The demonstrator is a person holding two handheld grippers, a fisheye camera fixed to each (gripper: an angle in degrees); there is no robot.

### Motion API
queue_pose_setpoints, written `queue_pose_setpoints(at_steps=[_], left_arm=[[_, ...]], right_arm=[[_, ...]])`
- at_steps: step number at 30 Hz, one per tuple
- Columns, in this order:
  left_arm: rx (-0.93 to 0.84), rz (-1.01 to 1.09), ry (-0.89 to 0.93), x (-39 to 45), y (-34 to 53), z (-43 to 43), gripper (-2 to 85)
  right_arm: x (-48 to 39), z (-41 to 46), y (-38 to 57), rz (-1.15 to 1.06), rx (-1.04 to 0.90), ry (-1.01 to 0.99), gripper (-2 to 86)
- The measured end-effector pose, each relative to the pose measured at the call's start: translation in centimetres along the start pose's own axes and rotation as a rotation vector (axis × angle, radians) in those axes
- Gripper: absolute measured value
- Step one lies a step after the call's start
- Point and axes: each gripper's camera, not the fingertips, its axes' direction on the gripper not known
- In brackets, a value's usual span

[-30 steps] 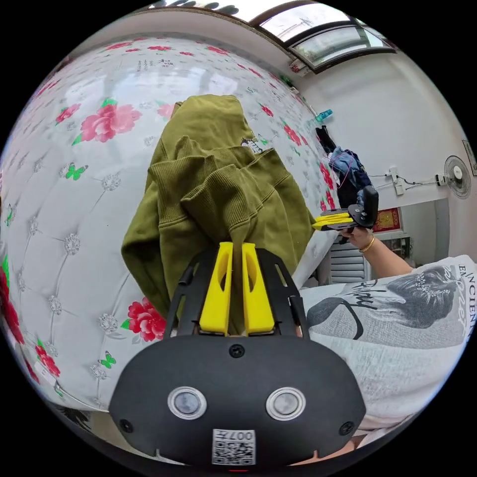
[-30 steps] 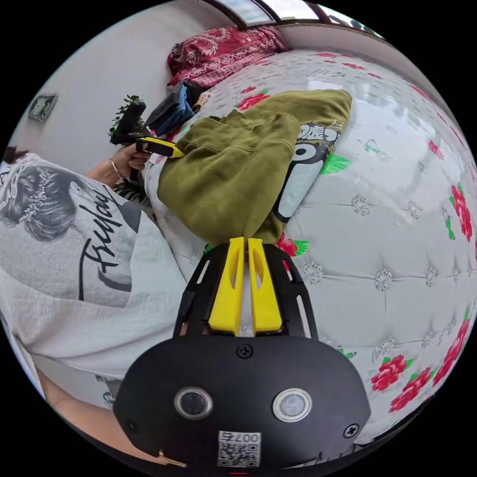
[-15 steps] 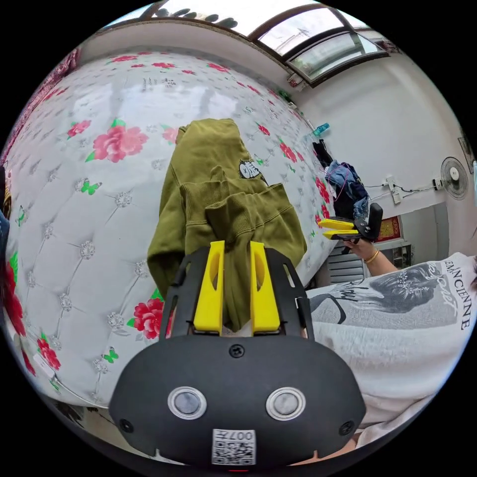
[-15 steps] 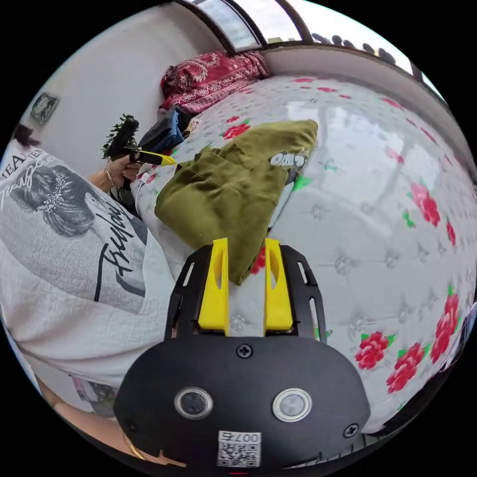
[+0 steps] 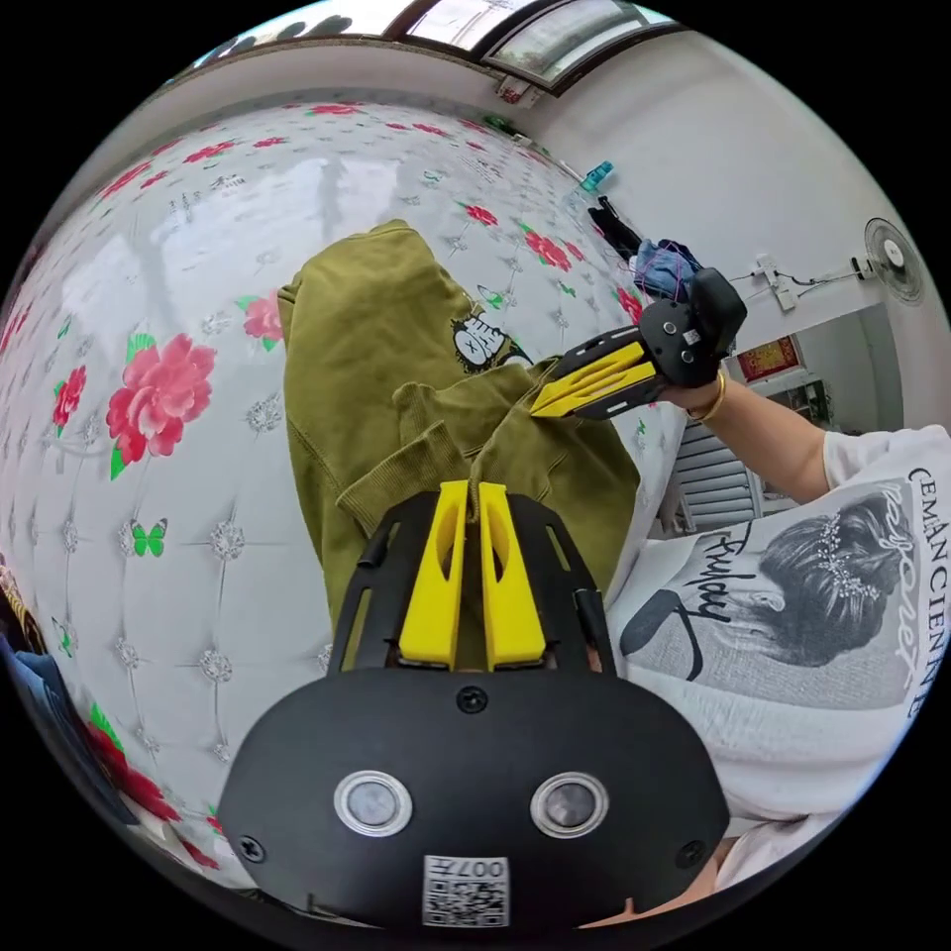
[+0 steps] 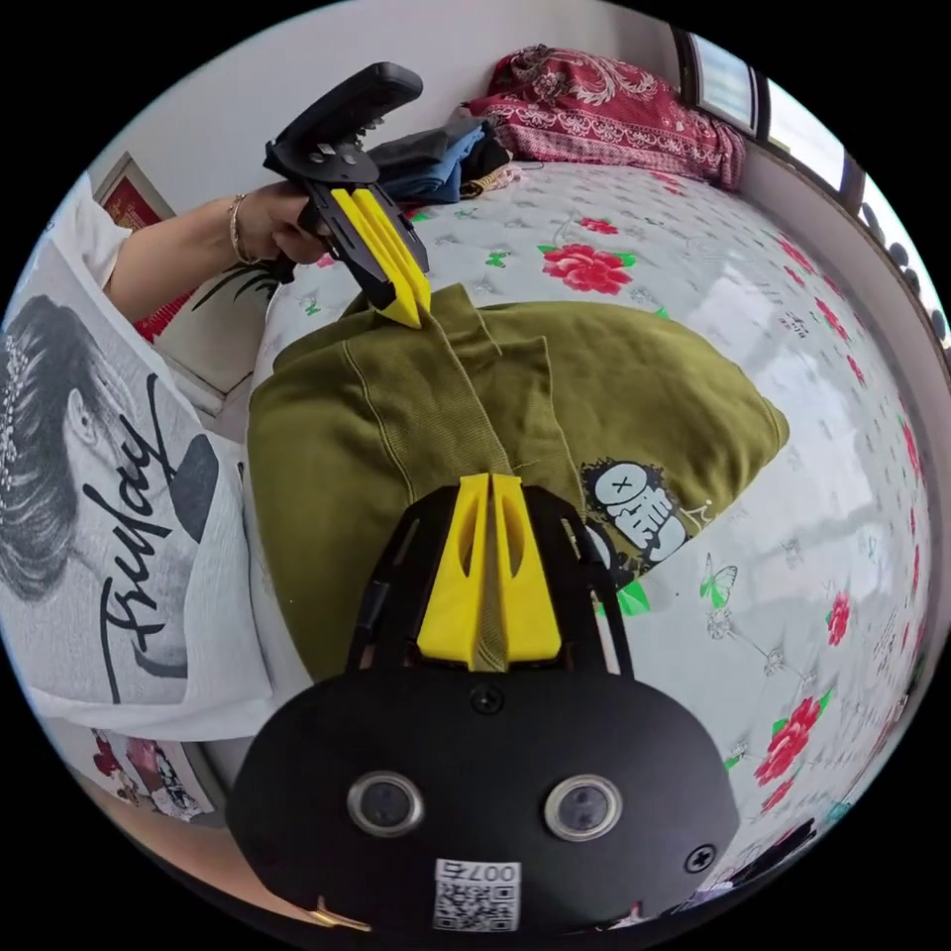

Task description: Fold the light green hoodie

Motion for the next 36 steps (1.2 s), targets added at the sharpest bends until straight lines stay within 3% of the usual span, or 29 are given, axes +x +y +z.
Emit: queue_pose_setpoints(at_steps=[4,7,12,15,18,22,26,33,36], left_arm=[[-0.051,0.037,-0.075,-0.4,-1.1,-1.1,-0.3],[-0.183,-0.009,-0.06,-4.2,-1.7,5.0,0.5],[-0.016,-0.125,0.159,-8.1,1.0,2.0,3.6],[0.108,-0.196,0.155,-10.9,2.2,-2.3,8.0],[0.19,-0.223,0.171,-15.4,0.9,-4.8,12.1],[0.155,-0.269,0.319,-22.1,-3.4,-2.7,14.4],[0.11,-0.259,0.322,-25.4,-8.2,-0.3,16.0],[0.064,-0.23,0.489,-26.8,-11.9,3.2,16.1],[0.026,-0.282,0.589,-27.8,-12.5,5.2,9.3]], right_arm=[[0.9,-1.8,0.0,0.0,0.058,0.011,0.0],[2.2,2.7,-0.2,0.002,-0.072,-0.027,0.2],[5.5,0.0,2.1,0.172,0.088,-0.19,2.5],[9.6,-4.3,4.7,0.315,0.302,-0.261,4.8],[15.7,-6.4,6.7,0.449,0.387,-0.253,7.5],[23.7,-5.5,7.7,0.612,0.396,-0.321,9.6],[29.4,-3.2,8.1,0.708,0.391,-0.424,10.6],[32.4,0.4,6.7,0.666,0.348,-0.622,8.6],[32.9,0.9,6.1,0.617,0.314,-0.674,5.2]])
